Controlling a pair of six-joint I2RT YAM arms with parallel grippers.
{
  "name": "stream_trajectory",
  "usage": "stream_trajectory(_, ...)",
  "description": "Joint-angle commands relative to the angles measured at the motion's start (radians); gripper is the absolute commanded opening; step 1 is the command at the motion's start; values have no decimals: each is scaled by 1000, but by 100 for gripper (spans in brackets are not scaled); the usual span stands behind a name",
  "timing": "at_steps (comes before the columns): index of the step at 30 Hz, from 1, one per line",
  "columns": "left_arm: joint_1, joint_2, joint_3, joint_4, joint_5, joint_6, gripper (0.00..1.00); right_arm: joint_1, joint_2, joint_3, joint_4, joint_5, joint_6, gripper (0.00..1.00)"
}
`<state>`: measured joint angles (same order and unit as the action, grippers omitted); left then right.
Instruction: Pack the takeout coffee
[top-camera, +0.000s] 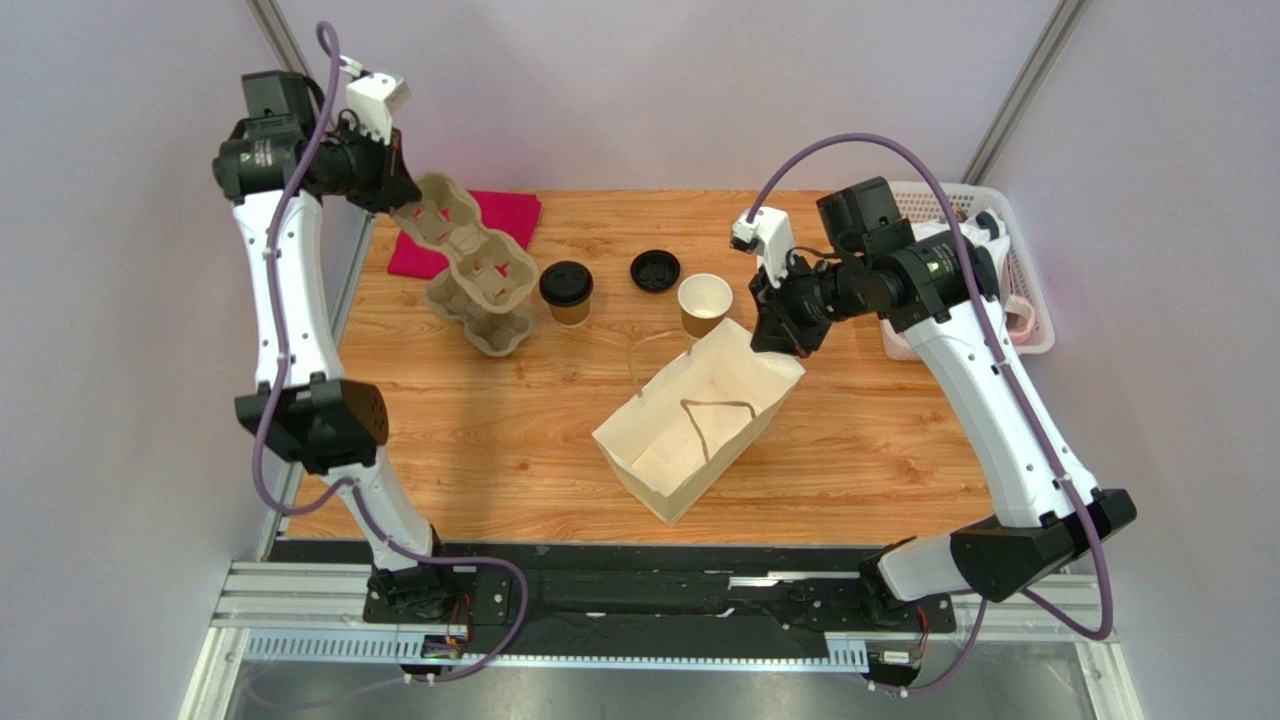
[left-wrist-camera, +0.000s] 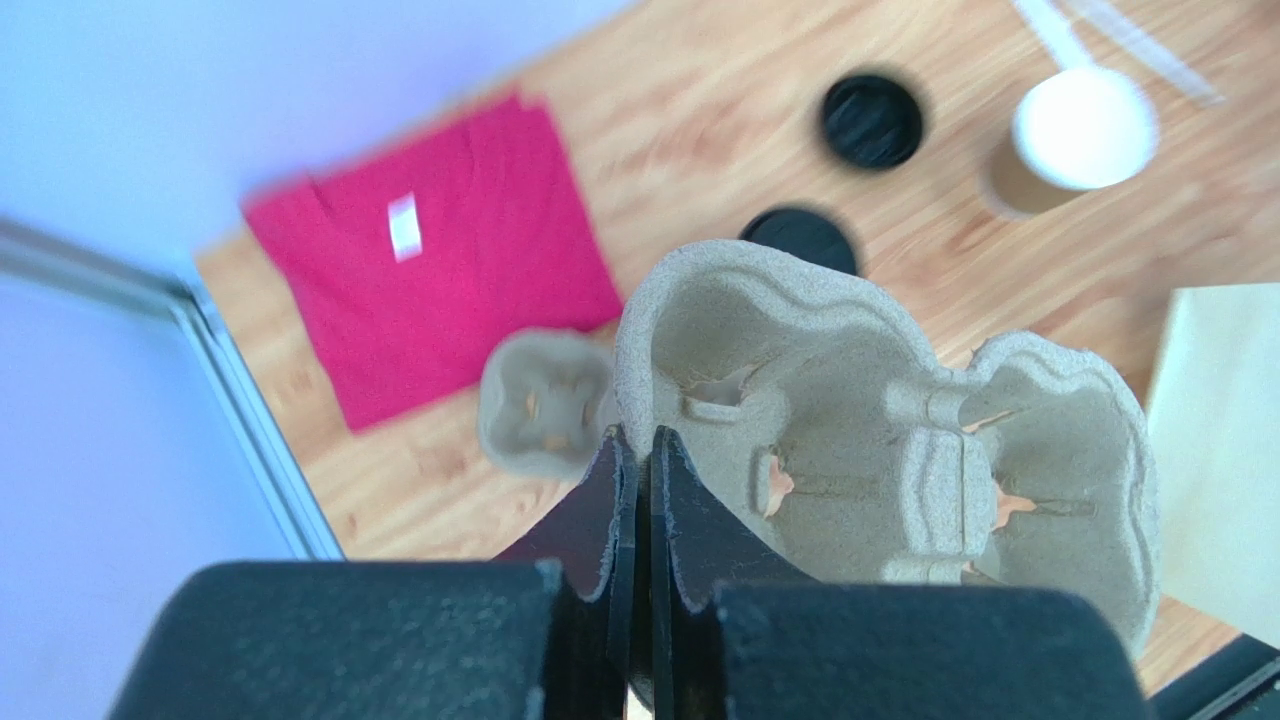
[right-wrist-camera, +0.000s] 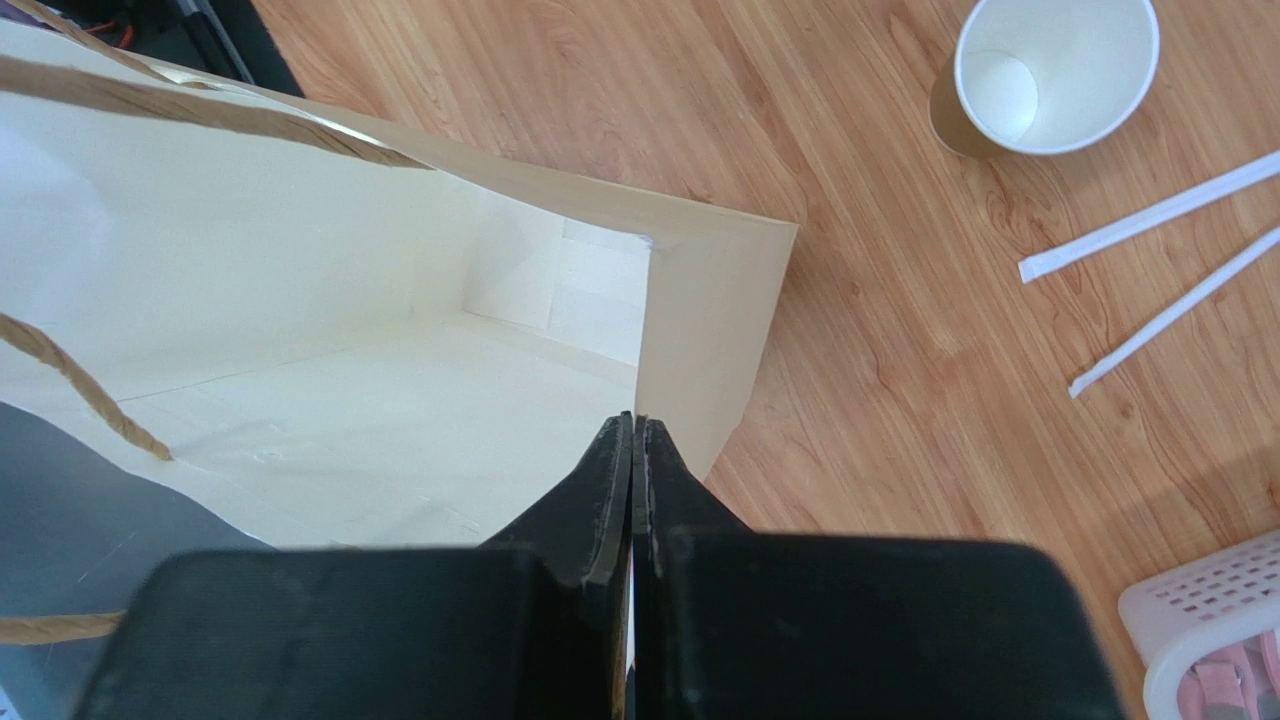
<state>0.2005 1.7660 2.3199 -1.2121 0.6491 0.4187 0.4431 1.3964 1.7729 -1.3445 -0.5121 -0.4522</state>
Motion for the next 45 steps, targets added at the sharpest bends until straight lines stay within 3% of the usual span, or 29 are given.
stream_trajectory(1,-82,-262,-39,75,138,8,0,8,-54,42,-21,-104,-63,0)
stream_trajectory(4,-183,-431,-114,181,100,31,0,11,-56,62,-36,-152,-68,0)
stream_trajectory(6,-332,-515,-131,233,28,49,0,20,-57,71,-41,-184,-66,0)
stream_trajectory(8,-454,-536,-107,244,-35,42,0,31,-57,74,-44,-201,-63,0)
stream_trajectory(14,-645,-502,70,247,-95,22,0,91,-51,71,-35,-162,-33,0)
stream_trajectory(16,-789,-487,93,243,-164,81,0,106,-50,60,-21,-149,-19,0)
stream_trajectory(17,-841,-482,93,238,-252,115,0,112,-45,59,-15,-138,-13,0)
stream_trajectory(18,-965,-475,81,229,-308,159,0,123,-40,60,-12,-134,-10,0)
stream_trajectory(19,-1019,-470,69,229,-421,196,0,124,-37,68,-10,-128,0,0)
stream_trajectory(22,-1195,-442,47,255,-587,304,0,129,-14,86,-5,-106,13,0)
stream_trajectory(28,-1449,-375,36,356,-871,515,0,129,10,103,15,-80,63,0)
stream_trajectory(33,-1550,-413,-167,508,-1038,688,0,132,9,102,22,-66,79,0)
stream_trajectory(40,-1625,-519,-431,586,-1042,736,0,132,-5,105,2,-100,69,0)
stream_trajectory(45,-1711,-534,-435,521,-1010,697,0,132,12,140,-50,-135,41,0)
